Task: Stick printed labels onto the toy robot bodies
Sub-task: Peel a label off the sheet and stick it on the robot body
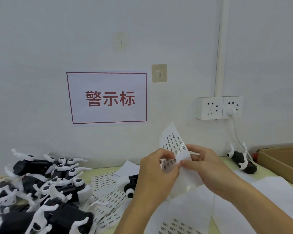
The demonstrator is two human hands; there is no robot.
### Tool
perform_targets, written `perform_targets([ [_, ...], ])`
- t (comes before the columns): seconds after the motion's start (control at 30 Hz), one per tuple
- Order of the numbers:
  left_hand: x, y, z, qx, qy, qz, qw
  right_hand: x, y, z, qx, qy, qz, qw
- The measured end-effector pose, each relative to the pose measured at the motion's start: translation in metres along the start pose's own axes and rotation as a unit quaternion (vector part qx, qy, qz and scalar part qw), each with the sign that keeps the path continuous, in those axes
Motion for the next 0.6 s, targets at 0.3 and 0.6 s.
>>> perform_targets([
  [0.3,0.0020,-0.0037,0.0013,0.029,0.010,0.010,0.999,-0.0013,-0.0014,-0.0008,-0.026,-0.010,0.002,1.000],
  [0.6,0.0013,-0.0056,0.0064,-0.021,0.042,0.019,0.999,0.0025,0.0026,-0.0054,0.010,-0.018,0.010,1.000],
])
Point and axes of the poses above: each hand's wrist, its own x-axis away from the middle knuckle, its own y-axis out of the palm, z = x × y, the point moved 9 cm from there along -x, towards the middle knuckle, and after that the axes turned 11 degrees about -x, right-handed, at the moved point
